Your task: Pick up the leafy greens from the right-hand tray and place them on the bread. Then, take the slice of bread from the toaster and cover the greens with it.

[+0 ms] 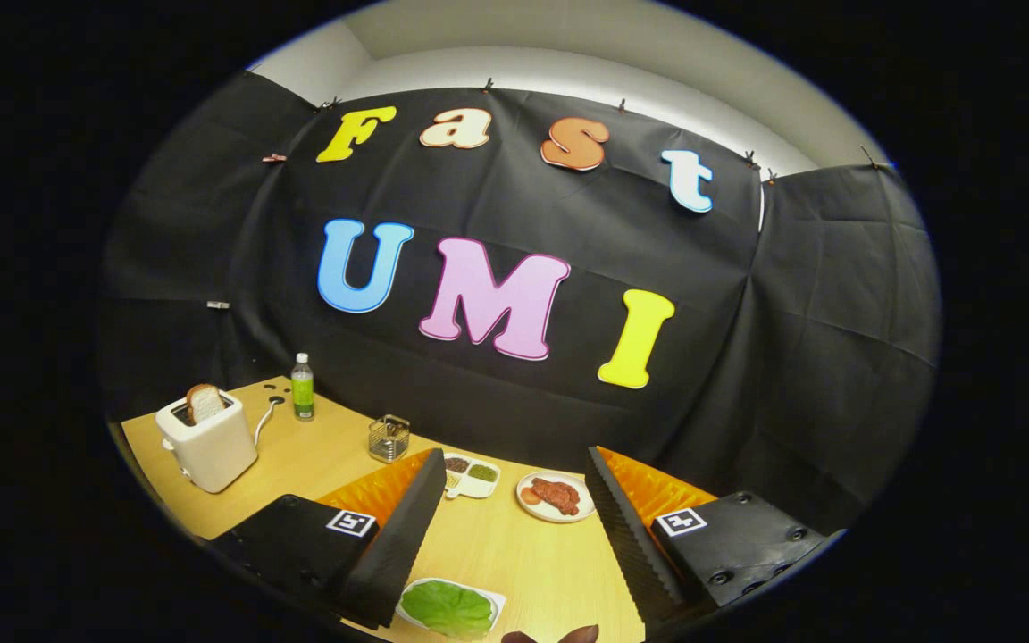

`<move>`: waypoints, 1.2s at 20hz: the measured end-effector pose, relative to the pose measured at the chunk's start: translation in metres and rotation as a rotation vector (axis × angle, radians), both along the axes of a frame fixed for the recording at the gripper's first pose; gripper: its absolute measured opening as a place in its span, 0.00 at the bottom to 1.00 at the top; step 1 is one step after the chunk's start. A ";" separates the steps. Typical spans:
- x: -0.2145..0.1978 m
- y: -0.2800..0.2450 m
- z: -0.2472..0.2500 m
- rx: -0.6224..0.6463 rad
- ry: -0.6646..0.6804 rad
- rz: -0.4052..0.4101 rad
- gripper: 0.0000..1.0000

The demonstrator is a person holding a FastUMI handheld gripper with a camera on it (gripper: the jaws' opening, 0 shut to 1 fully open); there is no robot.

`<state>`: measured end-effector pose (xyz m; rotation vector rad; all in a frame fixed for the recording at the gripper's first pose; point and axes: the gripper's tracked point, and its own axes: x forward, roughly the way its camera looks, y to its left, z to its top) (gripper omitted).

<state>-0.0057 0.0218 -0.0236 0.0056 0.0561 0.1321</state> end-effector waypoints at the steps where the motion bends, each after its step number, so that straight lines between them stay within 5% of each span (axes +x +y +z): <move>1: -0.002 0.007 -0.011 -0.007 0.022 0.034 0.97; 12: -0.038 0.052 -0.216 -0.036 0.514 0.294 0.96; 24: -0.017 0.080 -0.341 -0.055 0.797 0.338 0.76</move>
